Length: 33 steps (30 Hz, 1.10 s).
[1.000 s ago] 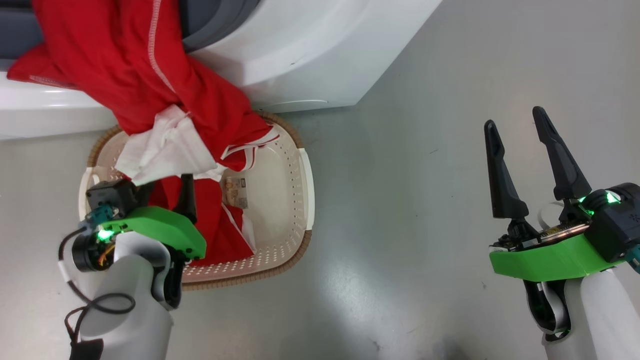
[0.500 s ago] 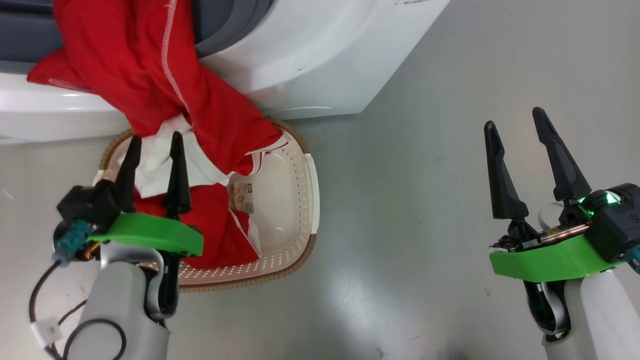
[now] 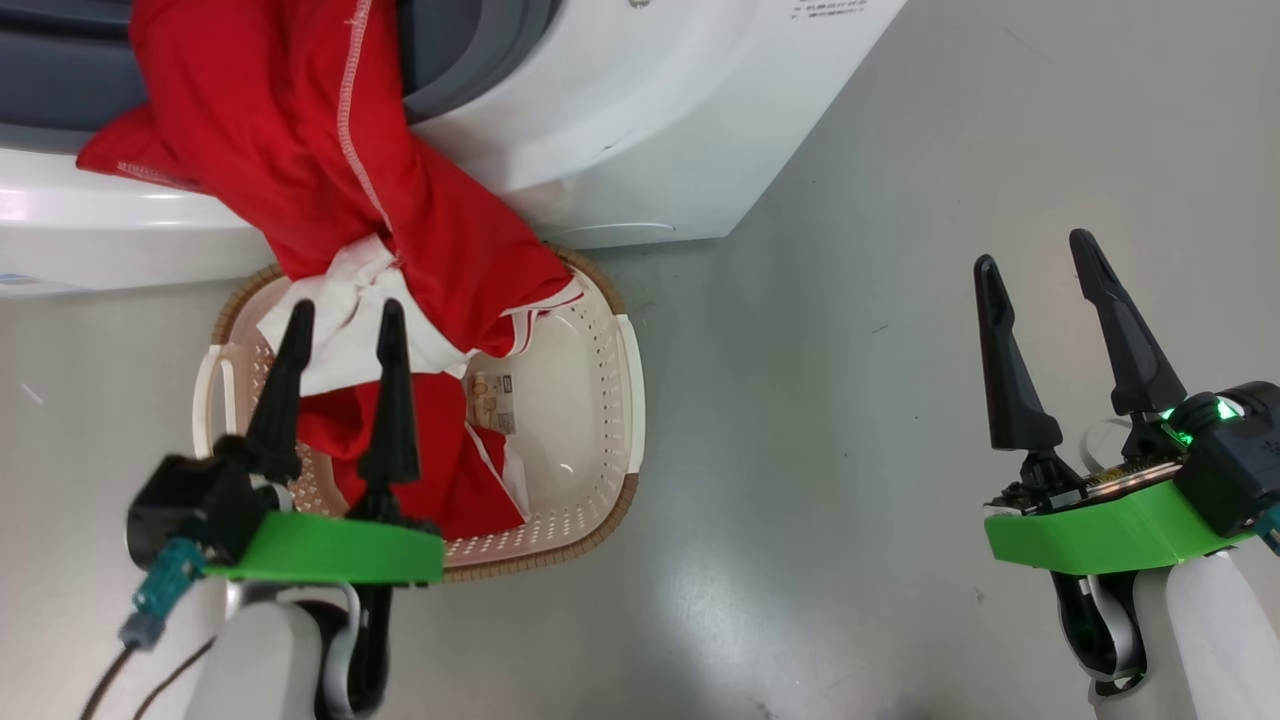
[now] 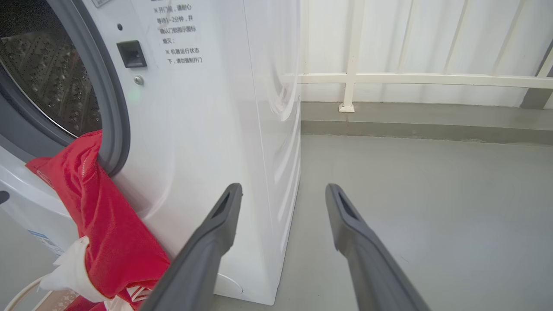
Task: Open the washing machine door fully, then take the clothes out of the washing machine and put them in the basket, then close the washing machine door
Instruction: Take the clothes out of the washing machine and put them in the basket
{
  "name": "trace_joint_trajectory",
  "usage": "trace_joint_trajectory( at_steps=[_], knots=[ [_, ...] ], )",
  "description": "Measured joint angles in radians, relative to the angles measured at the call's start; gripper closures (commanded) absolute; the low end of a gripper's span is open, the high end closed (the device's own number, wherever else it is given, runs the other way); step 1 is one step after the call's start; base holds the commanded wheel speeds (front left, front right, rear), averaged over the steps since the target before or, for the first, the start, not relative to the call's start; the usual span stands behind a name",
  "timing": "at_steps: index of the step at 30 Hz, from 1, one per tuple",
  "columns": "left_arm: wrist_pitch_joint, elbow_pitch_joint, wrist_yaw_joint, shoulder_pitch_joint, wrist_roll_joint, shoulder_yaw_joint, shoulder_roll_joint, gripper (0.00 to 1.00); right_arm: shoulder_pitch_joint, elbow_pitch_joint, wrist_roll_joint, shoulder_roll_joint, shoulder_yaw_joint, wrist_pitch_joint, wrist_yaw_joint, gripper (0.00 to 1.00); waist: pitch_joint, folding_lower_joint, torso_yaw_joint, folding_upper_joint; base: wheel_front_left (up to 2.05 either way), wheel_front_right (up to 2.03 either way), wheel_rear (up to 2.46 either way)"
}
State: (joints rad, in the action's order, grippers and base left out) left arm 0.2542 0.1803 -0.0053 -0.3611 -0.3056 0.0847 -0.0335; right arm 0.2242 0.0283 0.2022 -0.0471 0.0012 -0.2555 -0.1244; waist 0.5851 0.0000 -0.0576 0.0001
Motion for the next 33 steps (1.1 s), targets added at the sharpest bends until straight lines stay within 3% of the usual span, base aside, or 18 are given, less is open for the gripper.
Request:
trace_joint_trajectory(
  at_steps=[16, 33],
  knots=[
    [-0.055, -0.204, 0.068, 0.139, -0.003, 0.026, -0.007, 0.0, -0.011, 0.004, 0.011, 0.0, -0.01, 0.0, 0.0, 0.0, -0.017, 0.0, 0.003, -0.0001, 0.0, 0.0, 0.0],
    [-0.069, -0.225, 0.084, 0.141, -0.004, 0.03, -0.018, 0.0, -0.017, 0.006, 0.017, 0.0, -0.009, 0.0, 0.0, 0.0, -0.017, 0.0, 0.0, 0.0, 0.0, 0.0, 0.0]
  ],
)
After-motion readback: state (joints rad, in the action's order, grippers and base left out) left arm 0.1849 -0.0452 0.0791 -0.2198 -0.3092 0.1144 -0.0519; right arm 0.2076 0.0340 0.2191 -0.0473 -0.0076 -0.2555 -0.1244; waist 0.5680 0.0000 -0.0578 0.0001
